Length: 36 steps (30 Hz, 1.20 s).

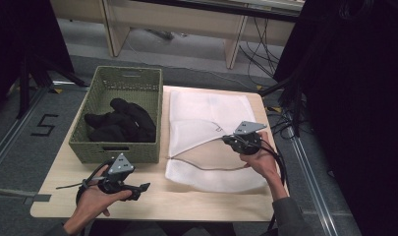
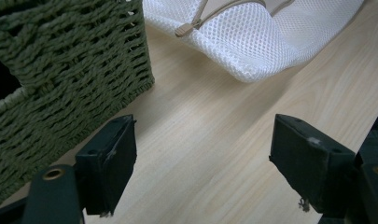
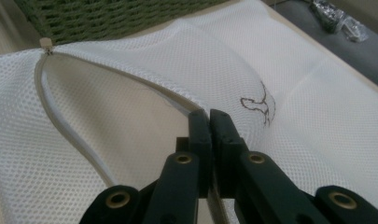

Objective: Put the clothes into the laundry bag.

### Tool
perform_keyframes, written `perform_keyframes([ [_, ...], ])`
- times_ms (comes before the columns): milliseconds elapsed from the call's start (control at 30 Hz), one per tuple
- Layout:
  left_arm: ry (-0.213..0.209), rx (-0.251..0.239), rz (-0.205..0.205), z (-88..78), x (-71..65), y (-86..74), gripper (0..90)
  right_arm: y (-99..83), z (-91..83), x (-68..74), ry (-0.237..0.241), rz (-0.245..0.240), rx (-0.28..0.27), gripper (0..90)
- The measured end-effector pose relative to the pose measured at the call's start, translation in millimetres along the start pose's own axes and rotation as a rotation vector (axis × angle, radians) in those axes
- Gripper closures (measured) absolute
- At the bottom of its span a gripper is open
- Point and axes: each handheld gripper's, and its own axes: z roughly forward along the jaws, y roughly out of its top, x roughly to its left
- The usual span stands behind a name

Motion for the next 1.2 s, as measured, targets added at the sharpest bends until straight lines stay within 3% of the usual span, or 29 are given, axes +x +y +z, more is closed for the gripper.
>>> perform_keyframes([
  [33,0.001,-0.001,0.016,-1.5,0.5,1.5,22.3,2.8,-0.8,-0.2,-0.003,0.001,-0.004,88.7],
  [100,-0.001,-0.006,0.003,-1.9,0.6,2.5,22.3,7.7,-1.7,-2.1,-0.015,-0.011,-0.019,88.7],
  [300,0.002,-0.015,0.017,-5.8,2.9,7.5,22.1,18.1,-3.6,-5.0,-0.039,-0.013,-0.047,88.7],
  [700,-0.002,-0.041,-0.017,-15.4,7.6,18.1,21.2,27.9,-4.5,-7.8,-0.032,0.003,-0.057,88.7],
  [733,0.011,-0.045,0.004,-21.6,11.5,23.1,20.9,28.0,-3.5,-8.1,-0.037,-0.004,-0.064,88.7],
  [800,0.012,-0.064,-0.010,-23.4,12.4,25.6,20.7,27.9,-4.0,-6.8,-0.037,0.011,-0.054,88.7],
  [1000,0.049,-0.076,0.014,-35.3,24.4,45.3,19.3,27.7,-2.1,-6.7,-0.023,0.019,-0.054,88.7],
  [1067,0.061,-0.081,0.012,-39.4,29.5,54.0,19.3,27.7,-1.9,-6.6,-0.024,0.019,-0.056,88.7],
  [1133,0.090,-0.118,-0.019,-44.6,38.9,68.0,19.5,27.5,-1.7,-6.4,-0.018,0.014,-0.053,88.7],
  [1200,0.095,-0.117,-0.022,-45.8,42.5,71.4,19.4,27.5,-2.0,-6.7,-0.020,0.017,-0.052,88.7],
])
